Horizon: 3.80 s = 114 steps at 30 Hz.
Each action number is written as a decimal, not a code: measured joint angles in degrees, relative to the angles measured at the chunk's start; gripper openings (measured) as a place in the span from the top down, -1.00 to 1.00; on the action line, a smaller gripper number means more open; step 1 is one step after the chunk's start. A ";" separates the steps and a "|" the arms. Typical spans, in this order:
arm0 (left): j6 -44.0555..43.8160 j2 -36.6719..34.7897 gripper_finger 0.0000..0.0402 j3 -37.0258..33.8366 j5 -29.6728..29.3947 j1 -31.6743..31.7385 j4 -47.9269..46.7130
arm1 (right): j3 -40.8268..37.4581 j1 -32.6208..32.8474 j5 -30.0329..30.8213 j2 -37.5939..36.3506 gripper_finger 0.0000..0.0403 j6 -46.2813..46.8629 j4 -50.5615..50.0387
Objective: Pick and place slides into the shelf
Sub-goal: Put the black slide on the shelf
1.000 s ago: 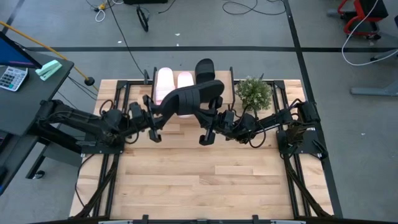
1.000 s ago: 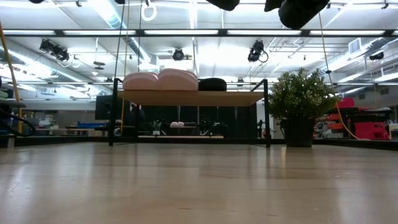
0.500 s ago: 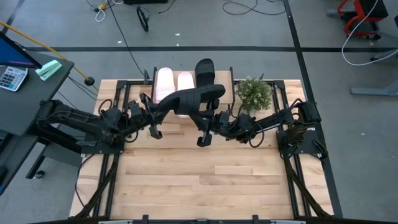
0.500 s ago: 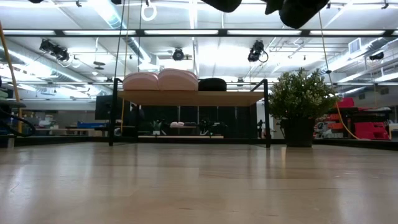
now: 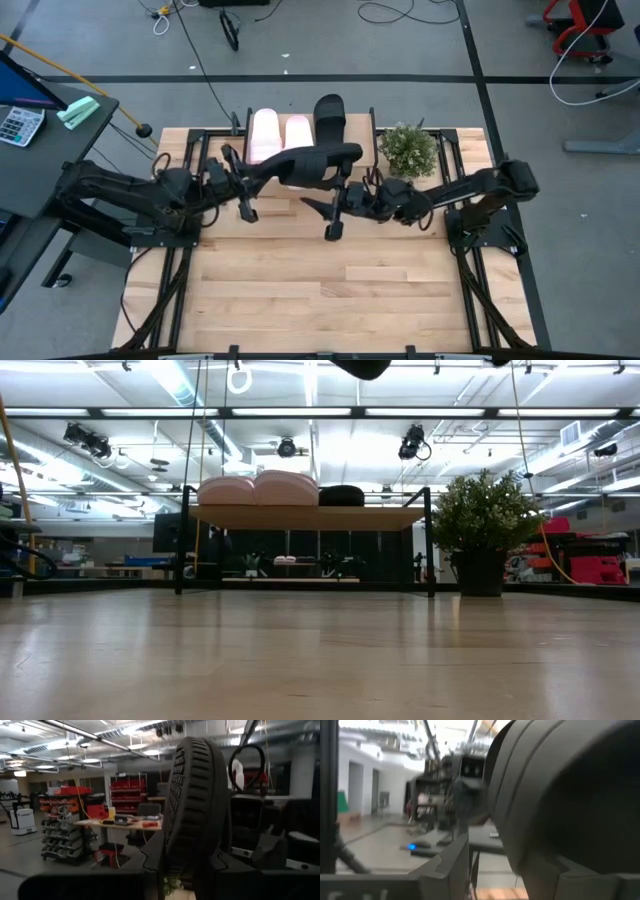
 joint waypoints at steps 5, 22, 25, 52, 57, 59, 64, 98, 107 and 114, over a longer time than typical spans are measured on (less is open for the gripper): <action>1.32 0.00 0.68 9.58 0.04 0.04 -14.31 | 0.00 1.39 0.26 -5.39 0.15 0.05 -10.78; -1.38 8.63 0.69 44.81 0.77 5.51 -55.48 | -0.09 6.98 0.33 -14.64 0.15 -0.09 -33.90; -1.56 12.41 0.69 50.19 3.15 7.83 -60.75 | -0.11 7.63 0.57 -14.88 0.16 -0.18 -35.95; -2.09 47.34 0.69 92.62 42.31 34.75 -95.97 | -0.09 12.65 10.99 -17.06 0.18 1.21 -64.76; -4.21 48.50 0.69 93.10 54.27 37.53 -99.14 | -0.09 14.40 19.87 -17.04 0.18 2.45 -70.99; -5.12 48.52 0.69 93.10 59.53 38.76 -99.18 | -0.09 15.17 22.88 -17.04 0.18 2.29 -72.21; -4.90 48.41 0.69 93.14 64.81 40.44 -99.33 | -0.09 16.67 26.17 -17.04 0.18 -1.94 -72.61; -15.29 57.37 0.70 93.09 87.84 42.00 -101.65 | 0.52 27.49 65.50 -1.42 0.25 -60.56 -60.98; -17.53 57.30 0.70 93.09 88.10 41.60 -101.55 | 5.65 31.24 65.35 -2.68 0.33 -60.43 -62.25; -17.23 57.29 0.70 93.09 88.09 40.85 -101.63 | 12.30 31.39 61.50 -2.04 0.28 -66.72 -64.41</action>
